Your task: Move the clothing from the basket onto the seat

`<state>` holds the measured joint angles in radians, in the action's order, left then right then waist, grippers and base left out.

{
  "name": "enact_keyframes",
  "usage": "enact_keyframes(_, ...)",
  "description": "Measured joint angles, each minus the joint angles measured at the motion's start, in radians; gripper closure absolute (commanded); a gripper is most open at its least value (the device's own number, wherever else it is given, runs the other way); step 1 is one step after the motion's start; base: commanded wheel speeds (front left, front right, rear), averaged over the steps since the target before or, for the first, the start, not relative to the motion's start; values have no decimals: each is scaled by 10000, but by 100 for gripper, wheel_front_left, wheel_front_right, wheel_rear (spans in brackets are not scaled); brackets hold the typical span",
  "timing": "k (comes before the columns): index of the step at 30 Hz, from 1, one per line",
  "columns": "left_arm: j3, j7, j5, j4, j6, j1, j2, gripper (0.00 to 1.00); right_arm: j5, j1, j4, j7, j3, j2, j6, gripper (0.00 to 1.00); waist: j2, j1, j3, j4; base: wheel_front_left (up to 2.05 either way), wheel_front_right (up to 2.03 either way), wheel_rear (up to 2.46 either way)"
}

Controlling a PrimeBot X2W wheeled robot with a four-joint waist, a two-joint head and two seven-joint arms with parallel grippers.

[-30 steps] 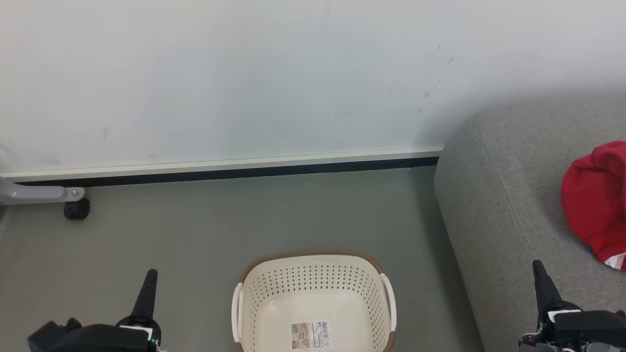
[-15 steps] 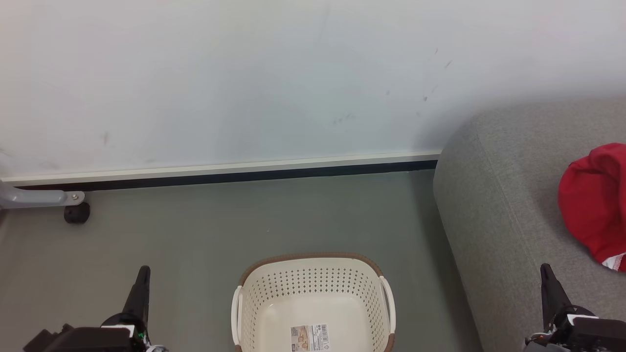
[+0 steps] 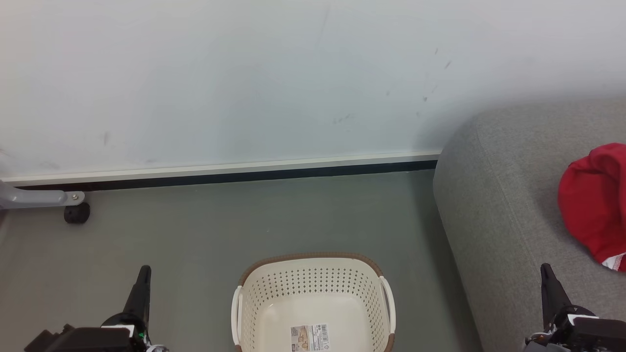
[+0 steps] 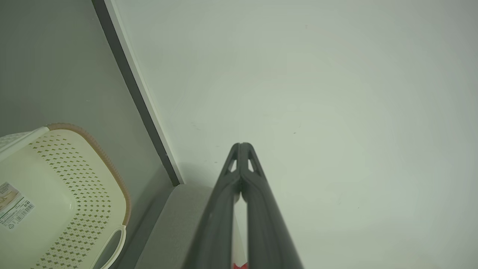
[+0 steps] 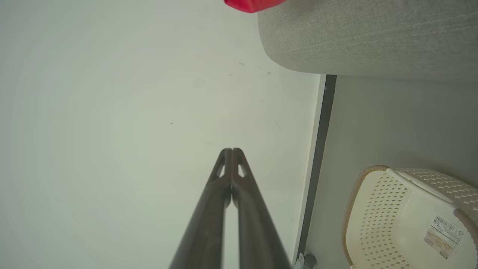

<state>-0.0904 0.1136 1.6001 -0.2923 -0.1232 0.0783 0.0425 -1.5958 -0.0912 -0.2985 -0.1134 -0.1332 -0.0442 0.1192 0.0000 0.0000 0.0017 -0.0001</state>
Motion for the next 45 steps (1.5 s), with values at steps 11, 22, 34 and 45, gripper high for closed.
enact_keyframes(11, 0, 0, 4, -2, 0, 2, 0, 100, 0, -1, 0, 0, 0, 0, 2, 100, 0, 0, 0, 0, 0, 0, 0)
enact_keyframes(22, 0, 0, 6, -6, 0, 3, -2, 100, 0, -1, -2, 2, 0, 0, 2, 100, 0, 0, 0, 0, 0, 0, 0)
enact_keyframes(34, 0, 0, 6, -8, 0, 3, -2, 100, 0, -1, -2, 2, 0, 0, 2, 100, 0, 0, 0, 0, 0, 0, 0)
enact_keyframes(45, 0, 0, 6, -10, 0, 4, -4, 100, -2, -1, -2, 2, 2, 2, 12, 100, 0, 0, 0, 0, 0, 0, 0)
